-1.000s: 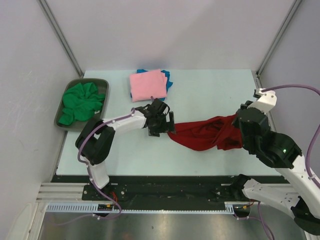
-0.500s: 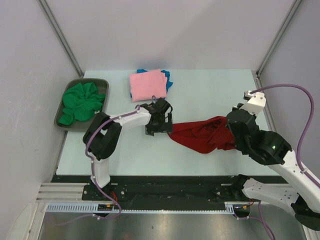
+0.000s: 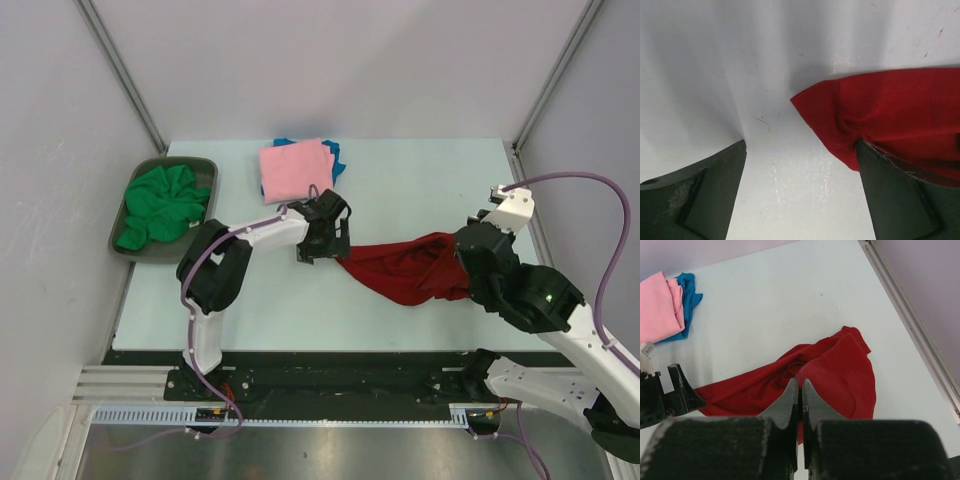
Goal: Fold and stack the t-shirts
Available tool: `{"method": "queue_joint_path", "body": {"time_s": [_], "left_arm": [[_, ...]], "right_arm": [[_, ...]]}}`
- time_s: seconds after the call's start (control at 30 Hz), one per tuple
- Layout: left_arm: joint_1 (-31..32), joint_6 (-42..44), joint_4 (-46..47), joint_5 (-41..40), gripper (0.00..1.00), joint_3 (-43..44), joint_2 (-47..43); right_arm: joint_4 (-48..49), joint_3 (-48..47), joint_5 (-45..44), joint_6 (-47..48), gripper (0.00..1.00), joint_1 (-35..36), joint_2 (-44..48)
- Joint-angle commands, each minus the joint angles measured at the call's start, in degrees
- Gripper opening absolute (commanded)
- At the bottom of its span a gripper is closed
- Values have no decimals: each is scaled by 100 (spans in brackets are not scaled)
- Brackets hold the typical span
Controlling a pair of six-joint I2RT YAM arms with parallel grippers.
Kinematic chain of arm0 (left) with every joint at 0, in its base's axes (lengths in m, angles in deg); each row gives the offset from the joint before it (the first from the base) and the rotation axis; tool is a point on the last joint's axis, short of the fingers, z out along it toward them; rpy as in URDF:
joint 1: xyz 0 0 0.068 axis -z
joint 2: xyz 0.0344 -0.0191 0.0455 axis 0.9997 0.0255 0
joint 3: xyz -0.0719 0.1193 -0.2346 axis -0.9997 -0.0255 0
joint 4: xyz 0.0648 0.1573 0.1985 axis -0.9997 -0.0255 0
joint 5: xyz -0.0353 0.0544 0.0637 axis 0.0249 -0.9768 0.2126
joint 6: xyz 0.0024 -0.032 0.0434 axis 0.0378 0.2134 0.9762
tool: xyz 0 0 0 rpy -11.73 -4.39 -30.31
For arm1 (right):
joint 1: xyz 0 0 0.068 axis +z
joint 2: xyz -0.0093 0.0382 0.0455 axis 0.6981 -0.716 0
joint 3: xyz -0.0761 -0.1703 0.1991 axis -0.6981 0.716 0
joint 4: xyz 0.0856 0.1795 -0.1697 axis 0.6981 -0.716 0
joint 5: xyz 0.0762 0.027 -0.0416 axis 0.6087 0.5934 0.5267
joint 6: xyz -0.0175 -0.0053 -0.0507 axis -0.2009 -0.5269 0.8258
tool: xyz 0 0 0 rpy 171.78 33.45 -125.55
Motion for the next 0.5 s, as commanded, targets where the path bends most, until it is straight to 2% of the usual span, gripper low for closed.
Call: {"method": "queue_joint_path", "body": {"time_s": [0.0,0.07,0.1,0.2,0.47], "left_arm": [[0,-77,174,67,94,79,281],[-9,-86,192,137,84,193,387],[-9,-86,174,154,74,306,439],[-9,-113,183,260,57,552,632],[-9,-209,147,348,36,1063,1143]], "right_arm": [[89,35,-229,-147,0,38,26],[89,44,-229,-147,0,38,18],[81,44,-229,-156,0,38,26],[63,44,-238,-148,0,38,53],[-42,44,-326,-130,0,38,193]]}}
